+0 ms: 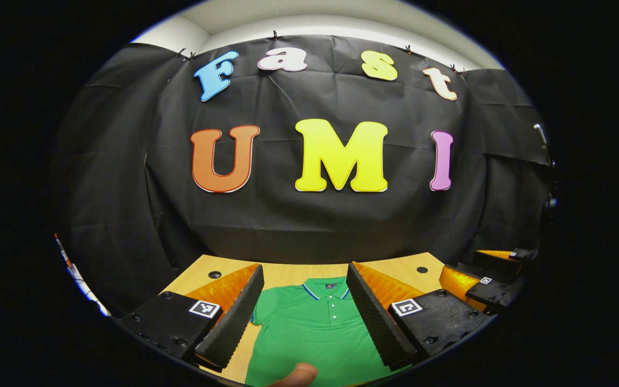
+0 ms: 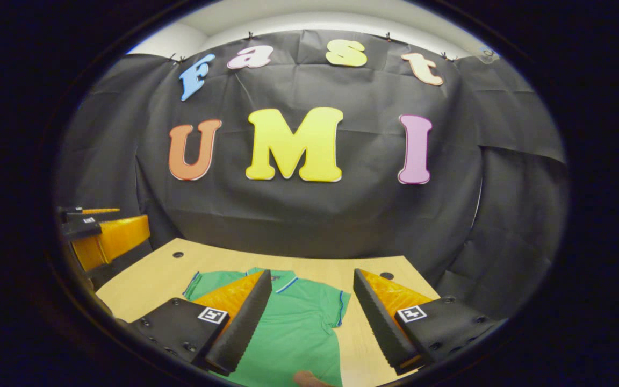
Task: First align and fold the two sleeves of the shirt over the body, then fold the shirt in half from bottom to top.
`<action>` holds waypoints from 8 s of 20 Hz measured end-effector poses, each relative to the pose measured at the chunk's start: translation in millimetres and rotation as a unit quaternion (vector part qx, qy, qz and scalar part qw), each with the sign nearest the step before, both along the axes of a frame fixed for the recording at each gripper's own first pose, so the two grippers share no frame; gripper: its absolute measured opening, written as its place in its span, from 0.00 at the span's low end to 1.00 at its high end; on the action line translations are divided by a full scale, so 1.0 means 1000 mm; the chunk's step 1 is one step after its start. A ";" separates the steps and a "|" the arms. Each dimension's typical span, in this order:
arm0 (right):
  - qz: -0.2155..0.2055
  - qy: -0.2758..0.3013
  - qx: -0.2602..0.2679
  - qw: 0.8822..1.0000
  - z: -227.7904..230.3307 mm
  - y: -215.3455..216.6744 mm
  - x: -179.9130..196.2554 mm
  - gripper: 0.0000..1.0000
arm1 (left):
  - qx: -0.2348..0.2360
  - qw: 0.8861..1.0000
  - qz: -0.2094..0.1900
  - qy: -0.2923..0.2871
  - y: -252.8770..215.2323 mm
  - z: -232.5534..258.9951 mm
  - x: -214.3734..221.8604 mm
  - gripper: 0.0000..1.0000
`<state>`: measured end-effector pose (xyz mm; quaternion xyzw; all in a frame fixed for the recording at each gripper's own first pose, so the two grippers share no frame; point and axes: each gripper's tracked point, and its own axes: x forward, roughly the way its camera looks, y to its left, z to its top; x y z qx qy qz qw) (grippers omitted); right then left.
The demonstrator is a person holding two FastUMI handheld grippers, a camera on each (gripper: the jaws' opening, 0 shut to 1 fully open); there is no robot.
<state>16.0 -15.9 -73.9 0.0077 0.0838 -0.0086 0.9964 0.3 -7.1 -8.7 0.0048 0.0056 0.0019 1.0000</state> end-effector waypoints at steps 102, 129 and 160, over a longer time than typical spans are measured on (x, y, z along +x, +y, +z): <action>-0.041 0.006 -0.018 0.999 0.070 0.016 -0.045 0.96 | -0.063 0.965 0.055 0.249 0.125 -0.224 0.152 1.00; -0.086 0.014 -0.037 0.996 0.070 0.023 -0.069 0.96 | -0.073 0.928 0.056 0.360 0.145 -0.303 0.222 0.09; -0.131 0.038 -0.003 0.991 0.034 0.012 -0.095 0.95 | 0.108 0.930 -0.089 0.339 0.048 -0.272 0.209 0.04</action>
